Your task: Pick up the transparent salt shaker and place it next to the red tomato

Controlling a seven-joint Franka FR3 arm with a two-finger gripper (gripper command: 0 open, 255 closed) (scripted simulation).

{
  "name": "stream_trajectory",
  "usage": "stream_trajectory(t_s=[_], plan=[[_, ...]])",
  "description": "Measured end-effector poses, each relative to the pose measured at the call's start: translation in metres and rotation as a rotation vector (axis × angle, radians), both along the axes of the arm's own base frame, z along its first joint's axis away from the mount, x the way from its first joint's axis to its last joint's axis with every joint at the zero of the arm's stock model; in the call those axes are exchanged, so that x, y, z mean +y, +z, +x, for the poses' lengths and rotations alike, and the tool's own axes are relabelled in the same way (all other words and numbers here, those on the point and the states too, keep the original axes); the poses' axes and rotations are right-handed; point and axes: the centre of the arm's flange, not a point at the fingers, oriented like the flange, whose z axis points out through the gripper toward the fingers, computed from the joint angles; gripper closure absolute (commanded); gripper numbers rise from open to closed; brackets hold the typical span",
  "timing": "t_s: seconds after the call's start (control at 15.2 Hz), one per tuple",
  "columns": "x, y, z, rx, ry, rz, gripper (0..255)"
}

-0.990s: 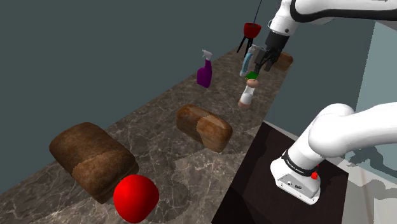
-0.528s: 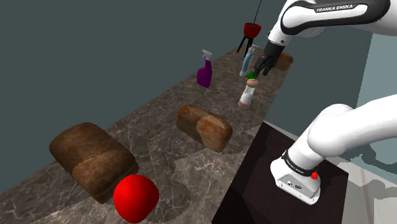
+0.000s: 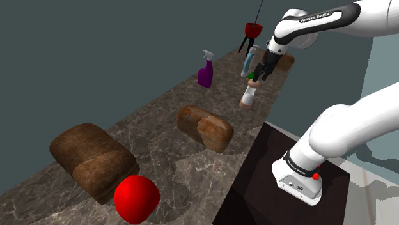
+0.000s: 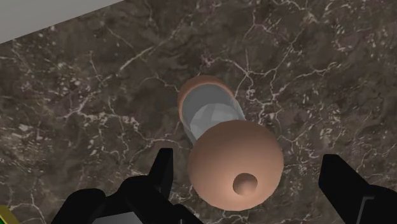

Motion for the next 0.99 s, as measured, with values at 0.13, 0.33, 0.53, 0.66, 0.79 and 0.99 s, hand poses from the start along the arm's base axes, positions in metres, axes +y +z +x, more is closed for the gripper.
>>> stream_trajectory(t_s=[0.13, 0.33, 0.53, 0.66, 0.79, 0.99], plan=[[0.0, -0.01, 0.001, -0.001, 0.0, 0.0, 0], [0.002, -0.025, 0.002, -0.001, 0.0, 0.0, 0], [0.002, -0.029, 0.002, -0.001, 0.0, 0.0, 0], [0.002, -0.03, 0.002, -0.001, 0.0, 0.0, 0], [0.002, -0.03, 0.002, -0.001, 0.0, 0.0, 255], [0.002, -0.03, 0.002, -0.001, 0.0, 0.0, 255]])
